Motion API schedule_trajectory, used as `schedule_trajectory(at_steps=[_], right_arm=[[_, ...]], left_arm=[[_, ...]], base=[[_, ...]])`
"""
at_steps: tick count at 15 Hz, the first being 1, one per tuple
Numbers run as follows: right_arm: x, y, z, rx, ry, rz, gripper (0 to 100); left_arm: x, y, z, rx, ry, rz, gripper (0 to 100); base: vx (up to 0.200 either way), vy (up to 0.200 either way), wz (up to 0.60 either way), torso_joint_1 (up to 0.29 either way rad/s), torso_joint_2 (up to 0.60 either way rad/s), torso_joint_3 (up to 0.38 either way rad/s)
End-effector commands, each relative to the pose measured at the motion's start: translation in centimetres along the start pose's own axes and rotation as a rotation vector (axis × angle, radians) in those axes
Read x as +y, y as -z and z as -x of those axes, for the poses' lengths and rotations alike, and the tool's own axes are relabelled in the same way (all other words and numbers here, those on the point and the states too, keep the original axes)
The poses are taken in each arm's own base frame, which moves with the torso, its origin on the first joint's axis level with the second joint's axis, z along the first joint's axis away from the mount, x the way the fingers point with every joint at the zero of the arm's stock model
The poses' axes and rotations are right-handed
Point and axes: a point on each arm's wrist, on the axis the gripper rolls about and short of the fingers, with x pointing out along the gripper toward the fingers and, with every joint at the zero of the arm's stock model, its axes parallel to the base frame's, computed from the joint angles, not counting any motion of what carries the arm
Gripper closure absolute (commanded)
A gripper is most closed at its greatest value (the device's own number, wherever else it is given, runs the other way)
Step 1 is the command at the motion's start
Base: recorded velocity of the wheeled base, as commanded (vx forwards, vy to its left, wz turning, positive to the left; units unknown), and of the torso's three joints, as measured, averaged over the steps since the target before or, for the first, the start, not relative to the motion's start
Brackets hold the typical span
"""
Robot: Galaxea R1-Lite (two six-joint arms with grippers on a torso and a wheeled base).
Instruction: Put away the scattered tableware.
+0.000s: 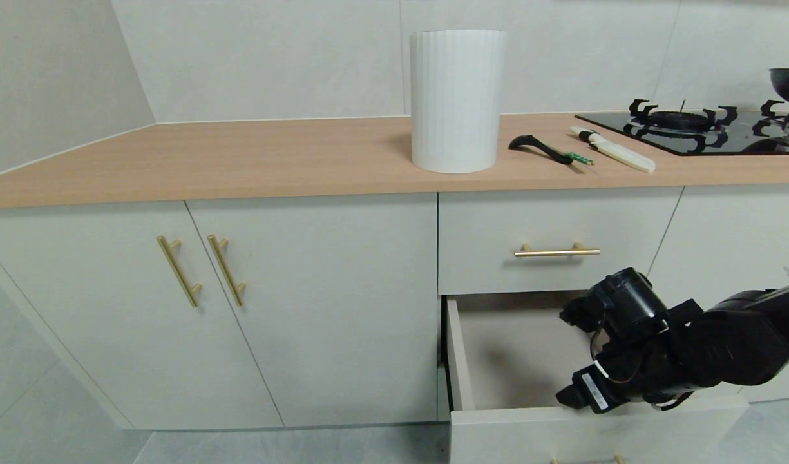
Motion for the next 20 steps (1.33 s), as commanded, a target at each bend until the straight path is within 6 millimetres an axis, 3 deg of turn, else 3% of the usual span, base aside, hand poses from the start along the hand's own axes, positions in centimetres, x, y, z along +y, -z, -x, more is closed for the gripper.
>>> schedule_trajectory(at_steps=[1, 13, 20], right_arm=[[0.0, -0.1, 0.4, -0.015, -0.001, 0.002, 0], [1.8, 3.1, 2.1, 0.246, -0.021, 0.258, 0], [2.1, 3.0, 2.1, 0.245, -0.022, 0.27, 0]], left_arm=[[0.0, 0.0, 0.0, 0.0, -0.001, 0.001, 0], [0.0, 0.0, 0.0, 0.0, -0.001, 0.001, 0], [0.0, 0.0, 0.0, 0.0, 0.0, 0.001, 0]], base=[[0.0, 0.0, 0.0, 0.0, 0.0, 0.0], [0.0, 0.0, 0.0, 0.0, 0.0, 0.0], [0.0, 0.0, 0.0, 0.0, 0.0, 0.0]])
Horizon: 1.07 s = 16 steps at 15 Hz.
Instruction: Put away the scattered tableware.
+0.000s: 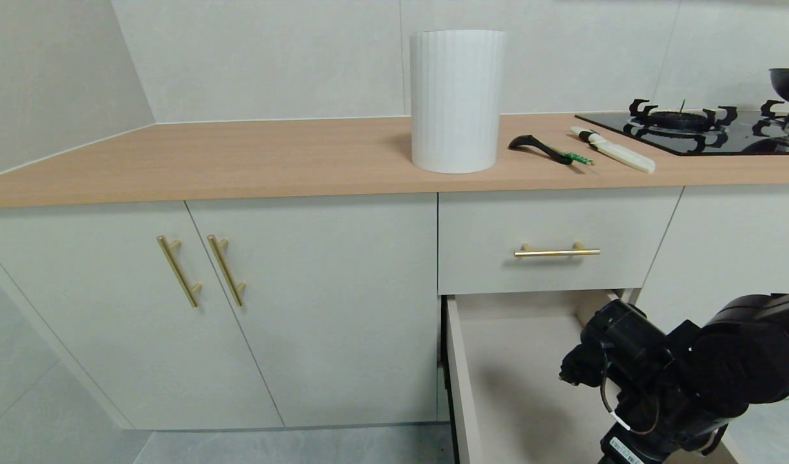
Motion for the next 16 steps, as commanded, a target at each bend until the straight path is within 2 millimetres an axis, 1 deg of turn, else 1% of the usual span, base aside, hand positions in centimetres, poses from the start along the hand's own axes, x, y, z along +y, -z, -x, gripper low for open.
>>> schedule_trajectory(at_steps=[1, 3, 5, 7, 13, 16], right_arm=[[-0.2, -0.4, 0.1, -0.017, 0.004, -0.011, 0], [-1.5, -2.3, 1.3, -0.133, 0.014, -0.18, 0], [-2.8, -3.0, 2.8, -0.219, 0.021, -0.312, 0], [-3.9, -3.2, 4.0, -0.277, 0.024, -0.359, 0], [-4.2, -3.4, 3.8, -0.384, 0.04, -0.389, 0], [-4.2, -3.6, 3.7, -0.399, 0.043, -0.392, 0]], left_arm=[[0.0, 0.0, 0.0, 0.0, 0.0, 0.0, 0], [0.0, 0.0, 0.0, 0.0, -0.001, 0.0, 0], [0.0, 0.0, 0.0, 0.0, -0.001, 0.0, 0], [0.0, 0.0, 0.0, 0.0, 0.0, 0.0, 0], [0.0, 0.0, 0.0, 0.0, -0.001, 0.0, 0], [0.0, 0.0, 0.0, 0.0, -0.001, 0.0, 0]], base=[[0.0, 0.0, 0.0, 0.0, 0.0, 0.0], [0.0, 0.0, 0.0, 0.0, 0.0, 0.0], [0.0, 0.0, 0.0, 0.0, 0.0, 0.0], [0.0, 0.0, 0.0, 0.0, 0.0, 0.0], [0.0, 0.0, 0.0, 0.0, 0.0, 0.0], [0.0, 0.0, 0.0, 0.0, 0.0, 0.0]])
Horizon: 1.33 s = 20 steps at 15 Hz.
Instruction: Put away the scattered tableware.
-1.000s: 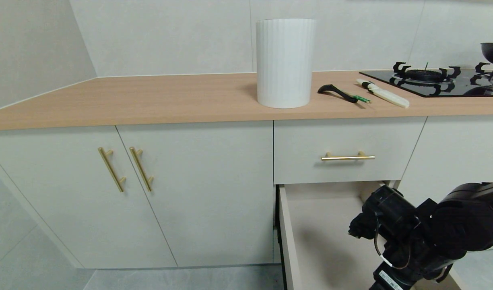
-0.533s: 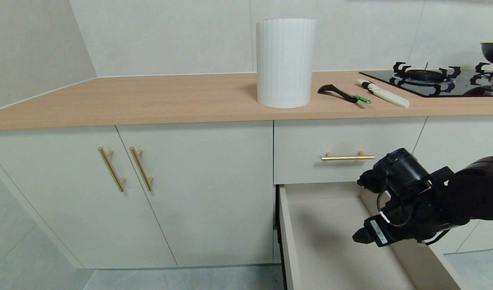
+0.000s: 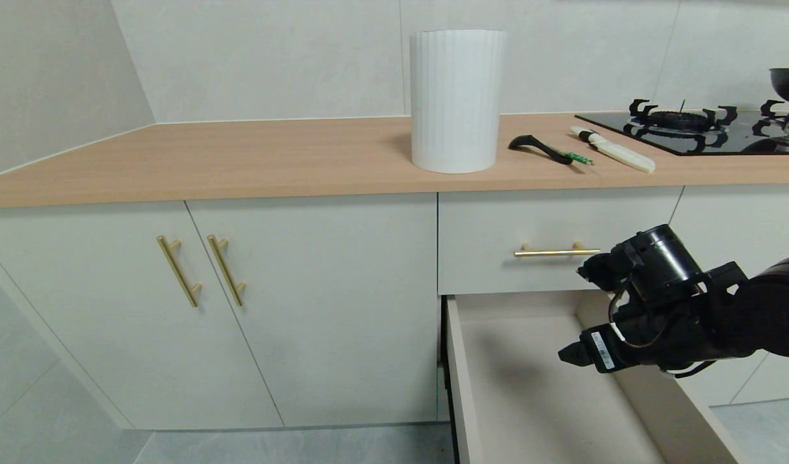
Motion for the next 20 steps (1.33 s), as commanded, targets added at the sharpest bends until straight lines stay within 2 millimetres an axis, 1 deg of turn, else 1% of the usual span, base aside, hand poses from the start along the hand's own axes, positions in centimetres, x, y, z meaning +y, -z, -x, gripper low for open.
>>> schedule_trajectory(at_steps=[1, 4, 7, 20], right_arm=[[0.0, 0.02, 0.05, -0.001, 0.0, 0.0, 0], [-0.01, 0.06, 0.03, 0.001, 0.002, 0.002, 0], [0.0, 0.11, -0.03, 0.004, 0.002, 0.003, 0], [0.03, 0.11, -0.2, 0.008, 0.002, 0.003, 0]], left_arm=[[0.0, 0.0, 0.0, 0.0, 0.0, 0.001, 0], [0.01, 0.0, 0.0, 0.0, -0.001, 0.001, 0], [0.0, 0.0, 0.0, 0.0, -0.001, 0.001, 0], [0.0, 0.0, 0.0, 0.0, -0.001, 0.001, 0]], base=[[0.0, 0.0, 0.0, 0.0, 0.0, 0.0], [0.0, 0.0, 0.0, 0.014, -0.05, -0.037], [0.0, 0.0, 0.0, 0.053, -0.23, -0.255], [0.0, 0.0, 0.0, 0.185, -0.49, -0.288]])
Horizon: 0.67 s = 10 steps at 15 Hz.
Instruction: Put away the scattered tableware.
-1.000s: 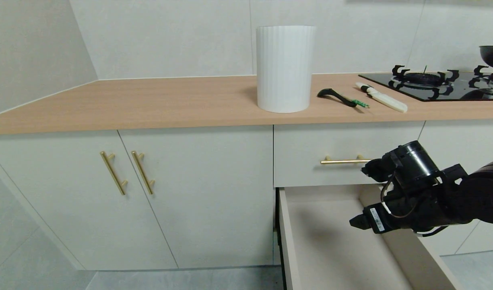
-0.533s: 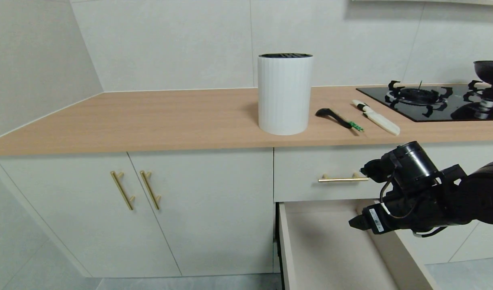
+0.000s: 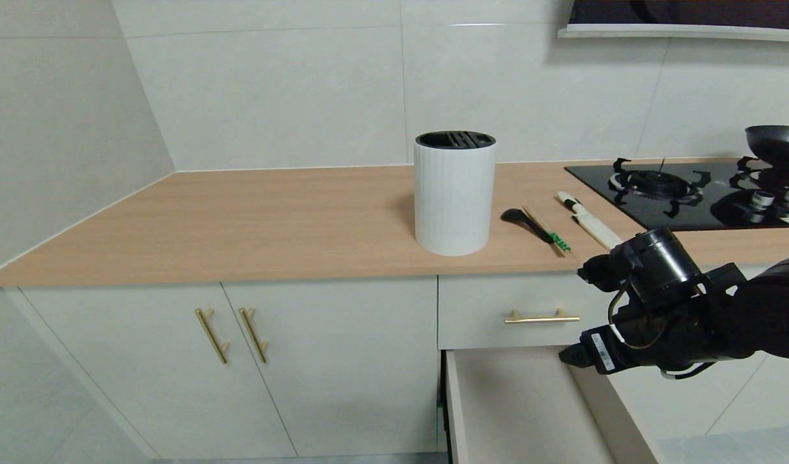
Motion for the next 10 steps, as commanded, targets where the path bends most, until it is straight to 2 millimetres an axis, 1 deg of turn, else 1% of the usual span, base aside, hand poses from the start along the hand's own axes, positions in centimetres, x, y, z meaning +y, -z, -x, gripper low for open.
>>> schedule_trajectory(at_steps=[1, 4, 6, 8, 10], right_arm=[[0.0, 0.0, -0.1, 0.003, 0.001, 0.001, 0], [0.0, -0.2, -0.1, -0.015, -0.002, -0.003, 0], [0.1, -0.6, -0.1, -0.054, -0.006, -0.01, 0], [0.2, -2.3, 0.0, -0.141, -0.013, -0.017, 0], [0.0, -4.9, -0.3, -0.245, -0.01, -0.037, 0]], left_arm=[[0.0, 0.0, 0.0, 0.0, 0.0, 0.0, 0], [0.0, 0.0, 0.0, 0.0, -0.001, 0.0, 0], [0.0, 0.0, 0.0, 0.0, 0.0, 0.0, 0], [0.0, 0.0, 0.0, 0.0, 0.0, 0.0, 0], [0.0, 0.0, 0.0, 0.0, 0.0, 0.0, 0]], base=[[0.0, 0.0, 0.0, 0.212, -0.5, -0.286], [0.0, 0.0, 0.0, 0.224, -0.5, -0.279], [0.0, 0.0, 0.0, 0.097, -0.23, -0.127], [0.0, 0.0, 0.0, 0.023, -0.04, -0.025], [0.0, 0.0, 0.0, 0.0, 0.0, 0.0]])
